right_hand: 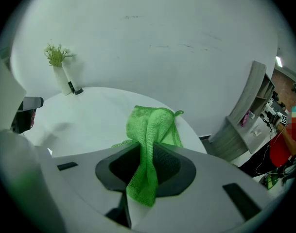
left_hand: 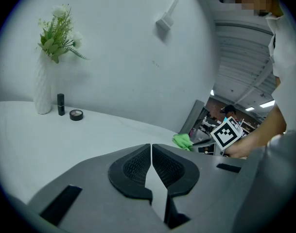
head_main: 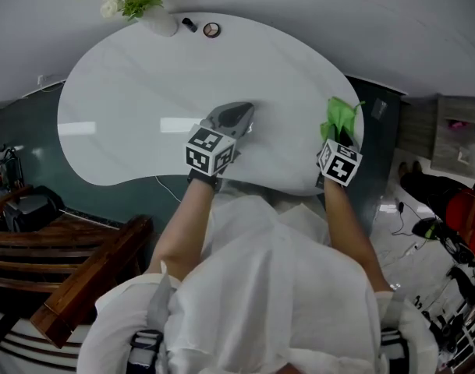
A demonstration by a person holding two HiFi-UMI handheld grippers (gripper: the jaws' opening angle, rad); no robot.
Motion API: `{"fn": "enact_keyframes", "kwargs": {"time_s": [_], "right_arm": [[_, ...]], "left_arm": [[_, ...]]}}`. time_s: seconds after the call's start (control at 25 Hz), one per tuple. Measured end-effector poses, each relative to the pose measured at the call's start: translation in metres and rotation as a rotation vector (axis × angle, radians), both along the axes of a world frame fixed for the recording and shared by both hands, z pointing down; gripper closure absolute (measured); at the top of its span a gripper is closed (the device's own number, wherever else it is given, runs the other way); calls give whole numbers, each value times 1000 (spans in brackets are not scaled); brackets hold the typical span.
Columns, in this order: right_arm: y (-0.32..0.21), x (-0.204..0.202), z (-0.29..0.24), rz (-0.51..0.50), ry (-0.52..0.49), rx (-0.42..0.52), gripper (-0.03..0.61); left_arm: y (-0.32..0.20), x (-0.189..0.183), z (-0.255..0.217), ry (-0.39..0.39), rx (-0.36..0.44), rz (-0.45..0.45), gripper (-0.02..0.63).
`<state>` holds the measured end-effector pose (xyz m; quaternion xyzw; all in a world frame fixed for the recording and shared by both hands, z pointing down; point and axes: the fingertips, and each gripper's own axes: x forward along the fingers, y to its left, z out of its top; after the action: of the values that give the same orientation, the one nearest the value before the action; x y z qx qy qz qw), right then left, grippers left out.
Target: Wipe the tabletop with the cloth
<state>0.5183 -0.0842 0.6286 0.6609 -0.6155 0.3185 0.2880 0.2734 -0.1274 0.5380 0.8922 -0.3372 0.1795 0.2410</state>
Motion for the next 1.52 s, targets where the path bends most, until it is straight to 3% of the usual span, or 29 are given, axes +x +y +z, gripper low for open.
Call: {"fn": "enact_keyframes", "kwargs": {"time_s": [0.44, 0.96, 1.2, 1.52], "right_arm": [[-42, -123, -6, -89, -5, 31, 509], [-58, -300, -14, -305, -55, 62, 509], [-55, -361, -19, -434, -55, 70, 509], [-41, -395, -22, -635, -23, 68, 509]], "left_arm": [[2, -85, -4, -14, -4, -14, 592], [-5, -181, -9, -31, 16, -29, 592], [-6, -203, -10, -36, 20, -17, 592], [-5, -193, -5, -16, 4, 25, 592]]}}
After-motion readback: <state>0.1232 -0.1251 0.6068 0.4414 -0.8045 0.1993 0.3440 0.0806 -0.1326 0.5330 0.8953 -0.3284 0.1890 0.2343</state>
